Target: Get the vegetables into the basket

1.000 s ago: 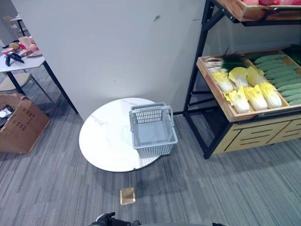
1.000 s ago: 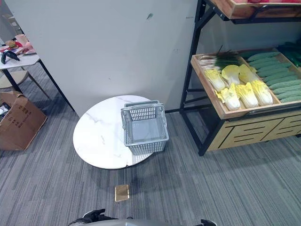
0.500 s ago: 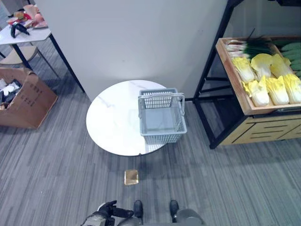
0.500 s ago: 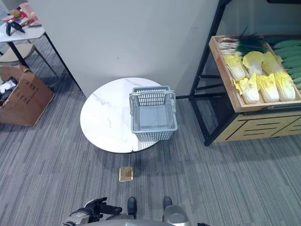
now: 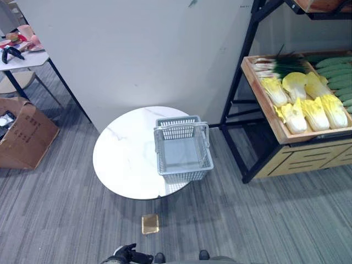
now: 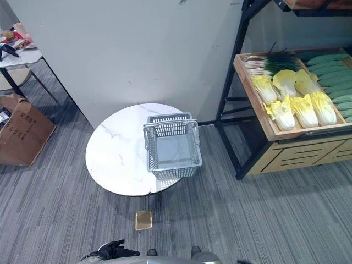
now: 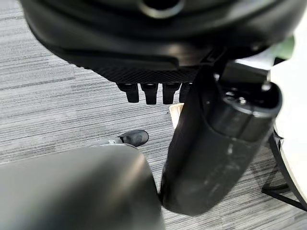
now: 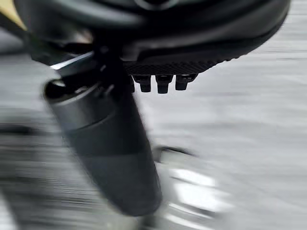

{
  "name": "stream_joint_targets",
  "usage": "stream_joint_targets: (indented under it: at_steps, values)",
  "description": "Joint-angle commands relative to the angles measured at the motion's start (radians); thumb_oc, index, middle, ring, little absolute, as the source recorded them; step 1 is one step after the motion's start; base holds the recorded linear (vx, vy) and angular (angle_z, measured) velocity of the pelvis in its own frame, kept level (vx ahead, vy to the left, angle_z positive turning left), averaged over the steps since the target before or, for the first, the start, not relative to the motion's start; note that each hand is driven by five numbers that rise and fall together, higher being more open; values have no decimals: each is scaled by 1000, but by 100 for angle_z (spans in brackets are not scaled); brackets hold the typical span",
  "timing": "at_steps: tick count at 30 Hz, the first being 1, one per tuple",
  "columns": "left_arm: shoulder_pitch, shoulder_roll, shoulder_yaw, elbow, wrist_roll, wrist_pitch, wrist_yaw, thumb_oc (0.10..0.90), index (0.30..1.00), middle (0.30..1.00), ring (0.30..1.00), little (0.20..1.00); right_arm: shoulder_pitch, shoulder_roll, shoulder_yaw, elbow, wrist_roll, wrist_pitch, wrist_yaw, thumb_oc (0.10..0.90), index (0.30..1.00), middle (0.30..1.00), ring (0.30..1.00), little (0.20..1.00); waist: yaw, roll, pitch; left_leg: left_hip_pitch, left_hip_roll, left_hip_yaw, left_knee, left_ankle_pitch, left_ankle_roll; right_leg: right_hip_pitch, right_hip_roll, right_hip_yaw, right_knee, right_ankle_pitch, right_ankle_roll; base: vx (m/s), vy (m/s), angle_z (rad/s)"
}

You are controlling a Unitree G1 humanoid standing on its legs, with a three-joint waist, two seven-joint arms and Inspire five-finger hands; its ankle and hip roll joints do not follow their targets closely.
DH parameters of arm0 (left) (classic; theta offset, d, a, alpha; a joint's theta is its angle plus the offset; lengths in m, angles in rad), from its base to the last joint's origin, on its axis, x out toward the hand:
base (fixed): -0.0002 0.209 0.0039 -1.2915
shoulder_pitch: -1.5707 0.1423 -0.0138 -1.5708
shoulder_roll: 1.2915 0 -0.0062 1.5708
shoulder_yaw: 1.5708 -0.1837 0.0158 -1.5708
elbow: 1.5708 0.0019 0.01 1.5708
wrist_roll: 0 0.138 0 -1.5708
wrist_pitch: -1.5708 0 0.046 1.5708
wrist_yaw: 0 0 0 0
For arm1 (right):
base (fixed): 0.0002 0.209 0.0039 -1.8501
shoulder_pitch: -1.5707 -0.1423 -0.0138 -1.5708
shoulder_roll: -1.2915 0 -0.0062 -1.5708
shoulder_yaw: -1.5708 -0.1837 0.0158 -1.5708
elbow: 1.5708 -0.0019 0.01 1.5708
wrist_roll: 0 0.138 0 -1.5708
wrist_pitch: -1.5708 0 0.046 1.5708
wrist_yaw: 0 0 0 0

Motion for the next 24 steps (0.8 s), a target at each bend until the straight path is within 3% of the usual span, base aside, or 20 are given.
stream_joint_targets:
  at_steps: [1,4,13,24]
  values:
    - [18,-4,-39,95,39,24,1,900,1000,1000,1000,1000,-203,-26,-50,-124,15,-102,-10,900,1000,1000,1000,1000,38,-32,22,90,-53,-22,11,-125,-4,-13,-52,0,6,-22,87,26,-10,-14]
    - [12,-9,-35,104,50,29,10,900,1000,1000,1000,1000,-222,-64,-101,-337,14,-134,-29,900,1000,1000,1000,1000,43,-37,12,84,-49,-28,11,-115,-6,-15,-52,-4,5,-18,86,10,-27,0]
    - [17,-9,-28,103,71,35,24,900,1000,1000,1000,1000,-311,-111,-106,-566,-34,-161,-42,900,1000,1000,1000,1000,68,-43,-1,91,-42,-44,11,-120,-9,-2,-53,-20,5,-30,85,28,-20,7]
    - [27,3,-49,99,47,36,28,900,1000,1000,1000,1000,-663,-259,58,-530,-117,-145,-77,900,1000,1000,1000,1000,129,-62,2,74,-39,-79,11,-113,-12,2,-59,-59,5,-34,87,16,-11,10]
